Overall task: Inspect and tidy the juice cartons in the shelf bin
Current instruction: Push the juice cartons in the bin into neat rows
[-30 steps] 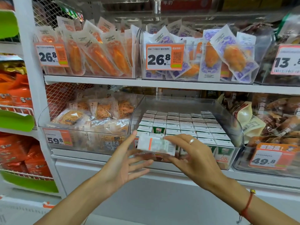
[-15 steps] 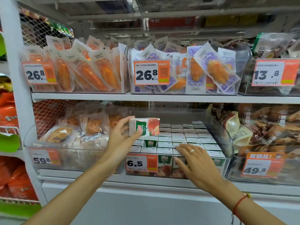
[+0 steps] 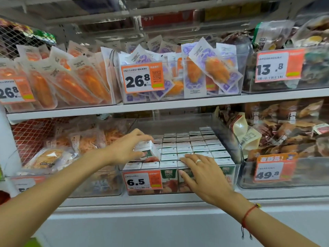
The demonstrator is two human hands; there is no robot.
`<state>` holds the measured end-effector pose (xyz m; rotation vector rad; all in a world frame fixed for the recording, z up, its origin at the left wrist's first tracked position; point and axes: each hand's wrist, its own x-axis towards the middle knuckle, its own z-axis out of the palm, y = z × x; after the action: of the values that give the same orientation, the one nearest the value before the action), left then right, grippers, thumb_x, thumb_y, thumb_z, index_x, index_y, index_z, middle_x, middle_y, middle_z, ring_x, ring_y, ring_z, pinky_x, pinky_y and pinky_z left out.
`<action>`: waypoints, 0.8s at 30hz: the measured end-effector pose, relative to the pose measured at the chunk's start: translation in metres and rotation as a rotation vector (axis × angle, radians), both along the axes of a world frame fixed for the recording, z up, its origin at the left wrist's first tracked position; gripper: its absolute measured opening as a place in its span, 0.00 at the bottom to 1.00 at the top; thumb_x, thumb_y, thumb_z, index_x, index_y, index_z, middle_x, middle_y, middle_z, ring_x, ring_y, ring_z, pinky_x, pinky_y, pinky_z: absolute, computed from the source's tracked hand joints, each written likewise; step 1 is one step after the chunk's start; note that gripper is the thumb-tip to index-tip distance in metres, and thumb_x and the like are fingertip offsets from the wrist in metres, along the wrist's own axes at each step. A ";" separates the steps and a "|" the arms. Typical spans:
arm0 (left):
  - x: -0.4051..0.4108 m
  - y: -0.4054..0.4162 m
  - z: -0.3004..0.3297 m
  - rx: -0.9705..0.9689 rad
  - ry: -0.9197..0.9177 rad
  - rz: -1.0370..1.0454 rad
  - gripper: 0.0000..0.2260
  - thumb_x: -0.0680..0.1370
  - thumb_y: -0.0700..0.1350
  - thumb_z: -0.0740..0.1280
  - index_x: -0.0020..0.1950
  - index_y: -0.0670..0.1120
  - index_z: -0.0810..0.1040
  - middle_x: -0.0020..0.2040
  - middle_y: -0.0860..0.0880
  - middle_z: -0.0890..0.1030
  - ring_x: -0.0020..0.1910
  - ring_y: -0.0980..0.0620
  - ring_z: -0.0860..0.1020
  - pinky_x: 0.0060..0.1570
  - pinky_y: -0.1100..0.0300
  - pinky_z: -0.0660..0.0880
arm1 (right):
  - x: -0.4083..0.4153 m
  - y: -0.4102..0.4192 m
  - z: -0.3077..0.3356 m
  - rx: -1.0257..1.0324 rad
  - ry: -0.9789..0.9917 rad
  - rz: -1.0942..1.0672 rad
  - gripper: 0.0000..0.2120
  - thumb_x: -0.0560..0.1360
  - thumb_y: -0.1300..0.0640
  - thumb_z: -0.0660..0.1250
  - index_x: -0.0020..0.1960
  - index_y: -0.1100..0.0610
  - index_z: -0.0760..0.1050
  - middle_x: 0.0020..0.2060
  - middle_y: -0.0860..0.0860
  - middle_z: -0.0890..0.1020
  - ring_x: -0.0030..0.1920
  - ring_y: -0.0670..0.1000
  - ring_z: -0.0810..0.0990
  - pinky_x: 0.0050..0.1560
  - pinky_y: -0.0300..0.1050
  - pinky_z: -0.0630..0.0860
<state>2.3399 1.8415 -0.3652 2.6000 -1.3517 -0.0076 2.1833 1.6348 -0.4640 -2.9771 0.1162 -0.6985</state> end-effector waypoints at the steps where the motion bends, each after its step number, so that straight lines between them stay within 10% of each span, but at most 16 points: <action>1: 0.001 -0.004 0.001 0.016 -0.008 -0.002 0.23 0.80 0.46 0.67 0.74 0.56 0.66 0.61 0.53 0.67 0.60 0.53 0.68 0.62 0.58 0.66 | 0.000 0.000 0.000 0.002 0.001 -0.001 0.23 0.81 0.41 0.51 0.73 0.48 0.66 0.69 0.46 0.72 0.70 0.48 0.68 0.68 0.45 0.61; 7: 0.007 -0.014 0.003 0.086 -0.020 -0.007 0.23 0.80 0.48 0.66 0.75 0.54 0.66 0.59 0.50 0.69 0.44 0.59 0.67 0.46 0.64 0.61 | 0.000 0.001 0.000 -0.013 0.018 -0.009 0.23 0.81 0.40 0.50 0.72 0.48 0.66 0.69 0.47 0.73 0.70 0.50 0.68 0.68 0.47 0.62; 13: 0.004 -0.023 -0.017 0.080 -0.032 0.016 0.20 0.80 0.44 0.66 0.73 0.51 0.70 0.70 0.50 0.72 0.69 0.50 0.69 0.65 0.57 0.66 | -0.002 0.001 0.001 -0.006 0.023 -0.006 0.23 0.82 0.42 0.52 0.72 0.50 0.67 0.69 0.48 0.73 0.69 0.52 0.68 0.68 0.48 0.62; 24: 0.014 -0.028 -0.034 0.051 -0.073 0.048 0.12 0.81 0.45 0.64 0.63 0.53 0.80 0.65 0.53 0.79 0.64 0.53 0.77 0.63 0.54 0.72 | 0.001 0.000 0.000 0.018 0.031 -0.010 0.24 0.81 0.40 0.51 0.73 0.48 0.65 0.71 0.47 0.71 0.71 0.50 0.66 0.70 0.46 0.59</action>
<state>2.3544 1.8132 -0.3994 2.6992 -1.3289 0.0614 2.1846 1.6346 -0.4641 -2.9732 0.1392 -0.6484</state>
